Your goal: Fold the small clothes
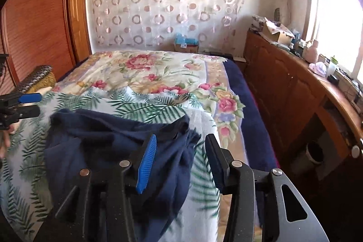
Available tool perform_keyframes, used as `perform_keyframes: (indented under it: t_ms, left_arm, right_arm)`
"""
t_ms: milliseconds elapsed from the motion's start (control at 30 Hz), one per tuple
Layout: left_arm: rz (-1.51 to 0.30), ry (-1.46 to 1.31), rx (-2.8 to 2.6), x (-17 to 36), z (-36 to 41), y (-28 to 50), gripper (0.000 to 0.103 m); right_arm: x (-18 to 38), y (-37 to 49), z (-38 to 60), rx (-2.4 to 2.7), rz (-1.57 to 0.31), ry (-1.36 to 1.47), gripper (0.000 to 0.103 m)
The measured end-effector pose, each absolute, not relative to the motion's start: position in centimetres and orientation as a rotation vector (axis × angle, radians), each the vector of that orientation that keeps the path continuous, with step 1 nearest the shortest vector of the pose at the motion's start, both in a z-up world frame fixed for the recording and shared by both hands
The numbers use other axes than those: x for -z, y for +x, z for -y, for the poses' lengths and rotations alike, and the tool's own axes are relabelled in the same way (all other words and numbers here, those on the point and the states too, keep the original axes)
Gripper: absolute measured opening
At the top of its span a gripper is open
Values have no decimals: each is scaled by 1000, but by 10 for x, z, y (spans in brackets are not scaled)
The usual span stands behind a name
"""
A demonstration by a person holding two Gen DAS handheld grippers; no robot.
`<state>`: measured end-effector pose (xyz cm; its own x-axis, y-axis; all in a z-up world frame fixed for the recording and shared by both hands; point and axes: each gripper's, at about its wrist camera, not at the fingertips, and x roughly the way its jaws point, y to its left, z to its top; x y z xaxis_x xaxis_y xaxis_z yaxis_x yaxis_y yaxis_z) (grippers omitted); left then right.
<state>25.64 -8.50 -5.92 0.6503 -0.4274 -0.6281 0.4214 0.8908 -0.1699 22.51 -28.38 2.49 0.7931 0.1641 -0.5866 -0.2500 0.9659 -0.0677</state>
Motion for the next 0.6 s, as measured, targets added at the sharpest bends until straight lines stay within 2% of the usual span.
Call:
perform_keyframes:
  t_ms: [367,600]
  left_arm:
    - [-684,5,490,56,64,190,79]
    - [-652,3,466,52,54,152,79]
  right_arm:
    - [-22,82,252,-311,-674,-116,47]
    - [-12,49,246,-363,-716,-109,47]
